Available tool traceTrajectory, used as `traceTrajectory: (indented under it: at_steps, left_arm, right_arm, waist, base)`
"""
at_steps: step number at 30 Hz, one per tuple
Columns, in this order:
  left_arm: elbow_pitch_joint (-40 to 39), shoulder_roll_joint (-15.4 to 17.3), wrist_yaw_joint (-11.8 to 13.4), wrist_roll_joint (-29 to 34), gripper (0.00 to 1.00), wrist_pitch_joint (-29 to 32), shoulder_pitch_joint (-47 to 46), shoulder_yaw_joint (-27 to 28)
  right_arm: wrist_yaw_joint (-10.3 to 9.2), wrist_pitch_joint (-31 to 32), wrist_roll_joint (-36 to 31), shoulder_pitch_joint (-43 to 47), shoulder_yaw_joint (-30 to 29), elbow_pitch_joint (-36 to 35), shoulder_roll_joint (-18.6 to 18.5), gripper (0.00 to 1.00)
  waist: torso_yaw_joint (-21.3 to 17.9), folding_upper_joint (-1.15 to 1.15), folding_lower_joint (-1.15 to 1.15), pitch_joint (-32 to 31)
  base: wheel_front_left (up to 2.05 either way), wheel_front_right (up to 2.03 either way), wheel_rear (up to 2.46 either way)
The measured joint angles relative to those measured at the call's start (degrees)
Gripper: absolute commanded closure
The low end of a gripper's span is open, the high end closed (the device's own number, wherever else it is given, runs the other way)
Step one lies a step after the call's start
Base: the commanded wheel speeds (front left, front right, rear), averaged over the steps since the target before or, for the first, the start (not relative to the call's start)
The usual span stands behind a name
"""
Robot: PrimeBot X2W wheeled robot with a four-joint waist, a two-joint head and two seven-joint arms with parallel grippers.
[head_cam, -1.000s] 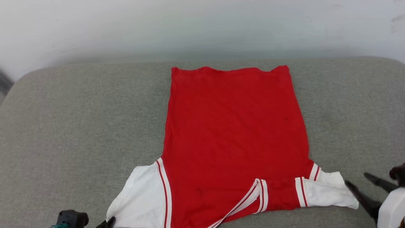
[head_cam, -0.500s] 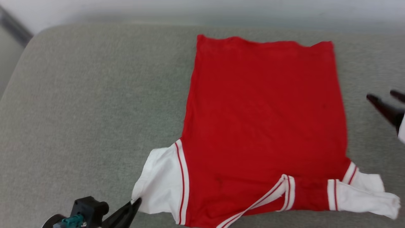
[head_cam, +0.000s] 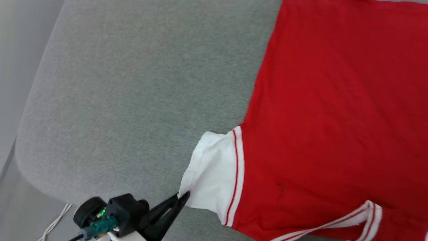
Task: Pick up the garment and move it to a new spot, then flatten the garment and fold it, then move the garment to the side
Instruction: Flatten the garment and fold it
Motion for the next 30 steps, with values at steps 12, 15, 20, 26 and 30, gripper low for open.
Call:
traceTrajectory:
  at_steps: [12,15,20,26,30]
  left_arm:
    - [0.5,-1.9,-1.5,0.8,1.0,-0.9,-4.1,-0.5]
    - [1.4,-2.6,-1.9,0.8,1.0,-1.4,-4.6,-0.8]
    - [3.1,-3.1,-2.3,0.8,1.0,-1.9,-5.4,-1.0]
    - [4.1,-2.6,-1.9,1.5,1.0,-2.5,-5.5,-0.5]
    - [4.2,-2.1,-1.2,1.4,1.0,-2.4,-5.3,-0.1]
  right_arm:
    - [-0.01,5.0,-9.9,-2.3,-5.0,0.0,-0.7,0.0]
    - [-0.01,6.0,-9.9,-2.2,-5.9,-1.2,-0.7,0.54]
    - [0.0,6.7,-10.1,-1.5,-6.4,-2.6,0.5,1.0]
    - [0.0,5.5,-10.1,1.6,-6.9,-1.9,1.2,1.0]
    - [0.01,4.5,-9.0,4.9,-6.8,-0.6,1.5,1.0]
  waist:
    - [7.8,0.0,-0.01,7.3]
    - [8.5,0.0,-0.01,8.2]
    - [8.7,0.0,-0.02,8.4]
    - [7.6,0.0,-0.01,5.9]
    - [6.1,0.0,-0.02,3.3]
  base:
    - [0.0,0.0,0.0]
    - [0.0,0.0,0.0]
    - [0.0,0.0,0.0]
    - [0.0,0.0,0.0]
    - [0.0,0.0,0.0]
